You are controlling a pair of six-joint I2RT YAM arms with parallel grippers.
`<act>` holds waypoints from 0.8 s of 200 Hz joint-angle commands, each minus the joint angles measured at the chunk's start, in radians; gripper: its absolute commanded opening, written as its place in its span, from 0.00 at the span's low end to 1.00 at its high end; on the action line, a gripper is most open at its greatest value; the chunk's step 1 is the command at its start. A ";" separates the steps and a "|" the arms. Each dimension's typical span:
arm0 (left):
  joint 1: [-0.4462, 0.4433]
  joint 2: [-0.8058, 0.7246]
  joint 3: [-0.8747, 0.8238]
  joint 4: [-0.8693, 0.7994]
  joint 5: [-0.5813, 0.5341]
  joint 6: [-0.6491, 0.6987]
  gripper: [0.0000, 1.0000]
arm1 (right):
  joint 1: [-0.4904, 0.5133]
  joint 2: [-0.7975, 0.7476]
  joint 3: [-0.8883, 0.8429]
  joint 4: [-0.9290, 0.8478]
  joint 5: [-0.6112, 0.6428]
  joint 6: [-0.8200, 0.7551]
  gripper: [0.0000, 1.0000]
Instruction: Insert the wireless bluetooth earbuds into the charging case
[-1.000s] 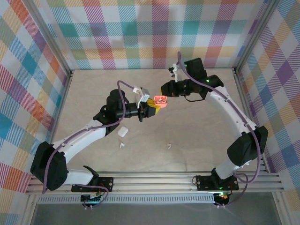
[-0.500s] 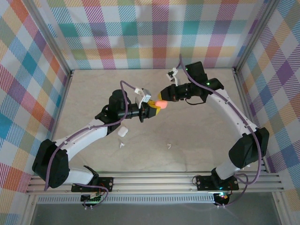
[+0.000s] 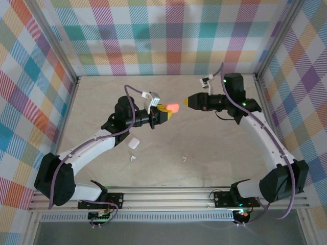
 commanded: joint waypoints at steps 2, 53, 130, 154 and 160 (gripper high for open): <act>0.020 -0.059 -0.009 0.064 0.000 -0.071 0.00 | 0.003 -0.054 -0.087 0.274 -0.063 0.068 0.63; 0.055 -0.050 0.047 0.058 0.096 -0.208 0.00 | 0.014 0.008 -0.178 0.564 -0.165 0.220 0.74; 0.055 -0.014 0.093 0.113 0.190 -0.304 0.00 | 0.081 0.055 -0.119 0.565 -0.175 0.201 0.67; 0.055 0.000 0.099 0.134 0.220 -0.326 0.00 | 0.086 0.067 -0.110 0.587 -0.175 0.206 0.58; 0.054 0.003 0.100 0.135 0.224 -0.329 0.00 | 0.090 0.070 -0.108 0.594 -0.177 0.206 0.55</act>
